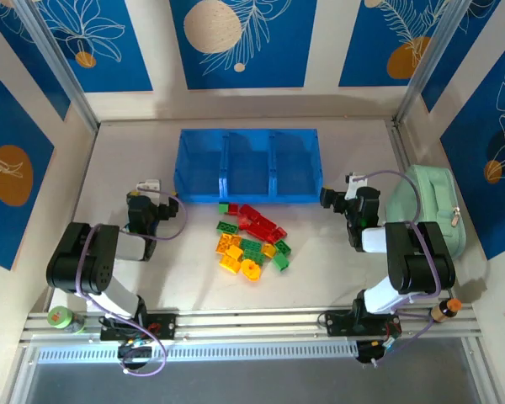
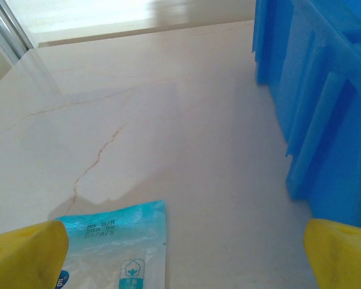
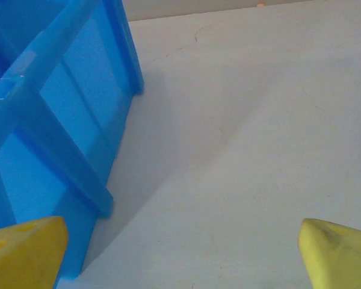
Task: Sort the legos into containers by color
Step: Move the container to the top-center of the table.
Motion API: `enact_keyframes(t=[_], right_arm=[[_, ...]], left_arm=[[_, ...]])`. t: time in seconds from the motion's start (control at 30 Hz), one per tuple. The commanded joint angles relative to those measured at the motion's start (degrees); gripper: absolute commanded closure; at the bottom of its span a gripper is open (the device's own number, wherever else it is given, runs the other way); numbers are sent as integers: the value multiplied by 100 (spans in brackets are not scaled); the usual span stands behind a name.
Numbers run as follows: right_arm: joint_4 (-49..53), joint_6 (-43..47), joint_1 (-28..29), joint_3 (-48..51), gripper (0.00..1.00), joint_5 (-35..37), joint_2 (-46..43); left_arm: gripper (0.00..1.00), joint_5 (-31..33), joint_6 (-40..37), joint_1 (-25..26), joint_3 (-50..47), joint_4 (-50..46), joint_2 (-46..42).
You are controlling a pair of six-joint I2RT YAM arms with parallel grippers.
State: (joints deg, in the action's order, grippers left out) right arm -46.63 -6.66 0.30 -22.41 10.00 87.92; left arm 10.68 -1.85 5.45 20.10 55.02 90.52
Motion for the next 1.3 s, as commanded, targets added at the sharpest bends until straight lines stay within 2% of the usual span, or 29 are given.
enact_keyframes(t=[0.0, 0.97, 1.13, 1.23, 1.27], right_arm=[[-26, 77, 23, -126, 1, -332, -60], [-21, 73, 10, -124, 1, -333, -64], [-1, 65, 8, -128, 1, -347, -60], [-24, 59, 32, -123, 1, -260, -84], [122, 62, 90, -171, 1, -88, -162]], left_arm=[[0, -154, -35, -40, 73, 17, -79], [0, -154, -30, -38, 71, 9, -86], [0, -56, 19, -54, 76, 11, -87], [0, 432, 125, -20, -8, 156, -151], [0, 442, 115, 14, 9, -86, -330]])
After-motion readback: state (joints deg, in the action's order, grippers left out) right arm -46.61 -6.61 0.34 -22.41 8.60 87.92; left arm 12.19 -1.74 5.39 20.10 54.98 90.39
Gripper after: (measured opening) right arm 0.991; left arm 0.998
